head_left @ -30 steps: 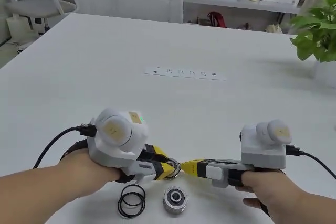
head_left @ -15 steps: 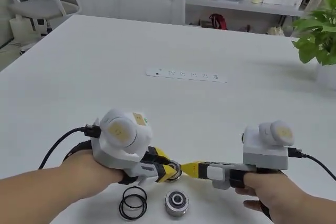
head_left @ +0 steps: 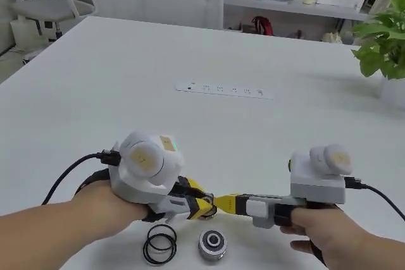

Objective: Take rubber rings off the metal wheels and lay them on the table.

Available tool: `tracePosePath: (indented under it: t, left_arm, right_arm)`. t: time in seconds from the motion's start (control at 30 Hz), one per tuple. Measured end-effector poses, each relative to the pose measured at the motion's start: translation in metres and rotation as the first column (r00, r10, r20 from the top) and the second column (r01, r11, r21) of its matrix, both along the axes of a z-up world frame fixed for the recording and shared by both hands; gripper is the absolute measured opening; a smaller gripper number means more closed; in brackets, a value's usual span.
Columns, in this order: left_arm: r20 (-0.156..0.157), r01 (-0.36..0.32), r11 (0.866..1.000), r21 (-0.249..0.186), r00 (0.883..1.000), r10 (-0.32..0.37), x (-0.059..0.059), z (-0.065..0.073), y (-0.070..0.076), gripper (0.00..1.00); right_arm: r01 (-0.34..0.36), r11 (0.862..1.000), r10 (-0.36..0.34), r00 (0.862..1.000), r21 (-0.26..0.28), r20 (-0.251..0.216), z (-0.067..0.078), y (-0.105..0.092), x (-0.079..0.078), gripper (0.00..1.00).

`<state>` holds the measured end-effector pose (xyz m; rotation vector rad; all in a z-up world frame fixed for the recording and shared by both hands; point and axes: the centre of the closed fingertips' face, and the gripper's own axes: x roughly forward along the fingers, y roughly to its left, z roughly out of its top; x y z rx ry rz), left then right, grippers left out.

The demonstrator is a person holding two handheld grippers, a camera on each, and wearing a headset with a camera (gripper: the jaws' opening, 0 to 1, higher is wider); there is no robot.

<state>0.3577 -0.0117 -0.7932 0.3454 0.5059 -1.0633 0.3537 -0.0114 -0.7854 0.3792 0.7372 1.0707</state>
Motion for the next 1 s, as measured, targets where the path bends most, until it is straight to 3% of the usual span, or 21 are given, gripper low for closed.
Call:
tracePosePath:
  t: [0.3,0.7,1.0]
  left_arm:
    - [0.003,-0.007,1.0,-0.008,1.0,0.007,-0.0002,0.0,0.0001,0.12]
    - [0.002,-0.012,1.0,-0.005,1.0,0.012,-0.0002,-0.0001,0.0,0.12]
    - [-0.014,-0.027,1.0,-0.004,1.0,0.027,-0.0002,0.001,0.0003,0.13]
  right_arm:
    - [-0.009,1.0,0.009,1.0,0.015,0.009,0.0041,0.0034,-0.0029,0.0]
    - [-0.001,0.999,0.002,1.0,0.048,-0.013,0.0088,0.0029,-0.0036,0.0]
    - [0.029,1.0,-0.029,1.0,0.003,0.005,0.0028,-0.0035,0.0019,0.0]
